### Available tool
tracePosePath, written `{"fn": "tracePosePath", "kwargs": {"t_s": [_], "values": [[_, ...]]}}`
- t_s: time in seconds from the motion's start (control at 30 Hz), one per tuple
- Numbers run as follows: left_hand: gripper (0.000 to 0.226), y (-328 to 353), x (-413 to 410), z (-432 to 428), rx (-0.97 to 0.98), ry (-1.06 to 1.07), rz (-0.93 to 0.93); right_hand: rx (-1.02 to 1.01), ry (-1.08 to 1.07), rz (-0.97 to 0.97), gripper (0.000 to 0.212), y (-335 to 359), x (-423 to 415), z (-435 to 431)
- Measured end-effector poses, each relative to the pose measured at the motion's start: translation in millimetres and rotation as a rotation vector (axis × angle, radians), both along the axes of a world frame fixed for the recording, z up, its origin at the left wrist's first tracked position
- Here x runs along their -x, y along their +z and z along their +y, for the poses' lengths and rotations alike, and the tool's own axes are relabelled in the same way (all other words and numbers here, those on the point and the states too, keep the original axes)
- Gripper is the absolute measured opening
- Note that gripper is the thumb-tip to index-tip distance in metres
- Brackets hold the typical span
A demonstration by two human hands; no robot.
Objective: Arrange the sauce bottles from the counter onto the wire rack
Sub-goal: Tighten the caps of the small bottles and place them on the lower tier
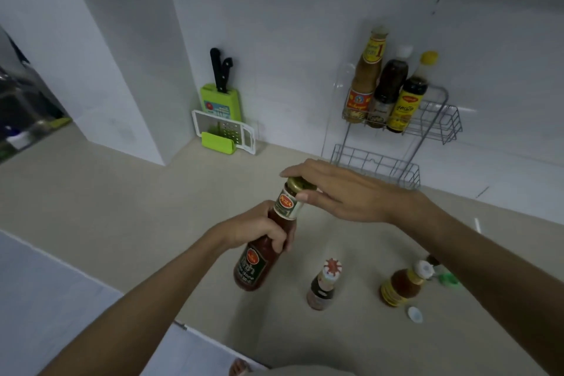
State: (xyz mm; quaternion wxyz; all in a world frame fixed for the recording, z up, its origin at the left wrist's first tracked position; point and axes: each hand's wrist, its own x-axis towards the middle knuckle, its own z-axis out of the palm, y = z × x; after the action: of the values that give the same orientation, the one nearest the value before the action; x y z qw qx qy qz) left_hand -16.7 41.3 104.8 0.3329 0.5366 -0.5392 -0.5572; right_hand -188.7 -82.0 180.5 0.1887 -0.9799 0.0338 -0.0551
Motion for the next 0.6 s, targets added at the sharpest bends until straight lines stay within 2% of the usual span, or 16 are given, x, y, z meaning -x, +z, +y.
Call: {"fn": "tracePosePath", "kwargs": {"t_s": [0.2, 0.3, 0.37, 0.43, 0.5, 0.53, 0.6], "values": [[0.018, 26.3, 4.6, -26.0, -0.050, -0.225, -0.076, 0.157, -0.010, -0.007, 0.029, 19.3, 11.9, -13.0], [0.017, 25.9, 12.8, -44.5, -0.074, -0.281, -0.084, 0.254, -0.043, -0.049, 0.036, 17.8, 20.6, -19.9], [0.017, 23.4, 17.9, -55.0, -0.071, -0.197, -0.131, 0.333, -0.165, -0.069, 0.043, 9.4, 22.5, -24.5], [0.012, 16.5, 28.0, -66.8, -0.040, 0.015, -0.200, 0.365, -0.419, -0.040, 0.047, 1.2, 22.7, -24.0], [0.014, 9.6, 37.6, -66.3, 0.047, 0.274, -0.374, 0.499, -0.551, -0.098, 0.037, -10.3, 14.6, -17.4], [0.016, 6.9, 40.6, -66.2, 0.077, 0.331, -0.422, 0.531, -0.571, -0.131, 0.032, -11.4, 11.8, -13.8], [0.016, 6.0, 38.1, -67.1, 0.093, 0.247, -0.344, 0.411, -0.563, -0.101, 0.049, -3.7, 12.6, -12.4]]}}
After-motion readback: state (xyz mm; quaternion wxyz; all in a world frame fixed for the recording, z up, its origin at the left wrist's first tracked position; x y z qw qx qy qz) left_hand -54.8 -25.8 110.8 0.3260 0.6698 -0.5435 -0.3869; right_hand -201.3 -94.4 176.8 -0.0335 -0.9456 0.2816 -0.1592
